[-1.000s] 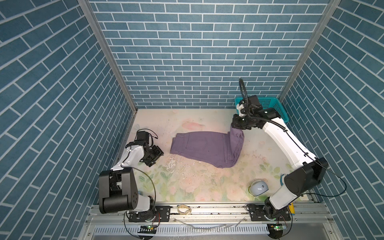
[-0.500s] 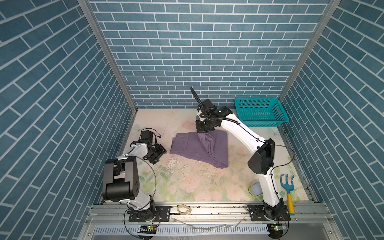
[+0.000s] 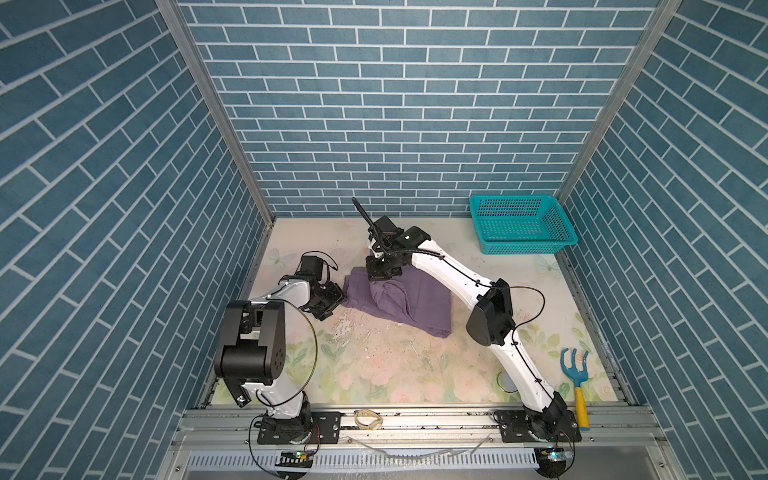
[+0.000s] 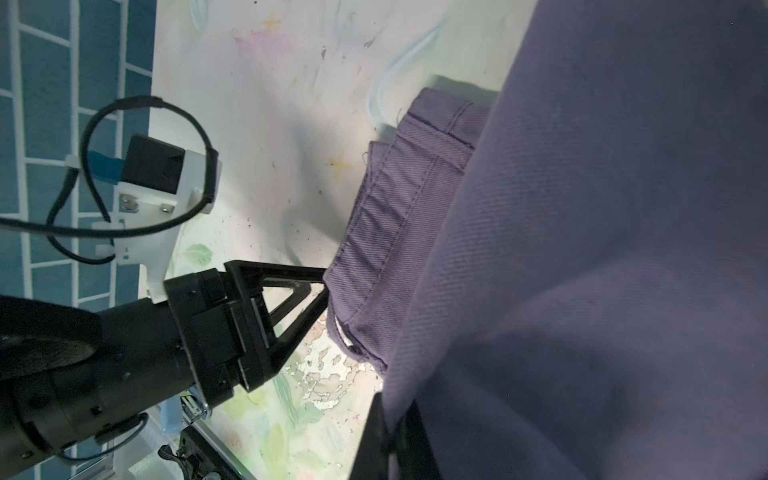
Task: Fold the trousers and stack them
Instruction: 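Lay the folded end onto the stack with the right gripper while the left holds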
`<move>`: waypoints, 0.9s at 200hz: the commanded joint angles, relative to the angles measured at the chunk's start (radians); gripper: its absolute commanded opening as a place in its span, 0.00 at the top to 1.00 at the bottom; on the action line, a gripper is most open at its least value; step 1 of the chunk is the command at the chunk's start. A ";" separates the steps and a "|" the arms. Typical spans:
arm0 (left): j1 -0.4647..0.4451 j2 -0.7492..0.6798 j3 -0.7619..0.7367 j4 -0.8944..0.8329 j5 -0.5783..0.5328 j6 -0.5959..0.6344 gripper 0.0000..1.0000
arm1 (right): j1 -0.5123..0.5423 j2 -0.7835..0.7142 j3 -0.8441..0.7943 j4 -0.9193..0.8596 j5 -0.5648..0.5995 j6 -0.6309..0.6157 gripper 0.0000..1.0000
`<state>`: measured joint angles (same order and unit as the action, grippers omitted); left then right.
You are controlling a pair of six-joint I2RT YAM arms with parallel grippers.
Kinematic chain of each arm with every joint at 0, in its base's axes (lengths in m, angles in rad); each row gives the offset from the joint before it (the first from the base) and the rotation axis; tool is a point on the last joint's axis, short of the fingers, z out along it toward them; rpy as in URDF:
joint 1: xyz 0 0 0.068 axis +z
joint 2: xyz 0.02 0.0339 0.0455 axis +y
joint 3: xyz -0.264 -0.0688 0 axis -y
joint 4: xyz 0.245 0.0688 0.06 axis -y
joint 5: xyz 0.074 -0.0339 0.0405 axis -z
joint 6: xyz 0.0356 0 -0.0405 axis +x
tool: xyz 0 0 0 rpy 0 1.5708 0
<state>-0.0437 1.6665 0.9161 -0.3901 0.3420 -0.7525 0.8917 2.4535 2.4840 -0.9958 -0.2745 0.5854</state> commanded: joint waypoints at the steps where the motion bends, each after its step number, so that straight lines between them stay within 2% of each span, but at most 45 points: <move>1: -0.013 0.036 -0.015 -0.025 -0.006 -0.004 0.36 | 0.031 0.036 0.042 0.097 -0.109 0.044 0.85; 24: -0.013 0.022 -0.011 -0.059 -0.025 0.004 0.35 | 0.039 0.054 0.018 0.183 -0.209 0.067 0.65; 39: -0.013 0.001 0.001 -0.108 -0.059 0.015 0.35 | 0.039 0.044 0.019 0.193 -0.228 0.060 0.59; 65: -0.007 -0.060 0.026 -0.191 -0.121 0.028 0.35 | 0.031 -0.022 0.018 0.188 -0.218 -0.015 0.58; 83: -0.007 -0.119 0.056 -0.248 -0.151 0.027 0.35 | 0.007 -0.108 -0.034 0.157 -0.193 -0.077 0.68; 97: -0.019 -0.185 0.091 -0.285 -0.182 0.026 0.34 | -0.025 -0.223 -0.179 0.174 -0.169 -0.110 0.78; 113: -0.060 -0.241 0.155 -0.331 -0.234 0.040 0.32 | -0.076 -0.399 -0.436 0.269 -0.160 -0.109 0.85; 142: -0.148 -0.224 0.249 -0.319 -0.228 0.058 0.26 | -0.194 -0.636 -0.850 0.441 -0.170 -0.045 0.82; 180: -0.232 -0.069 0.317 -0.251 -0.198 0.083 0.26 | -0.284 -0.794 -1.156 0.494 -0.177 -0.017 0.81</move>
<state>-0.2329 1.4940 1.2152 -0.6437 0.1440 -0.7025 0.6125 1.6997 1.4948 -0.5636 -0.4419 0.5377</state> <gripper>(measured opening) 0.743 0.191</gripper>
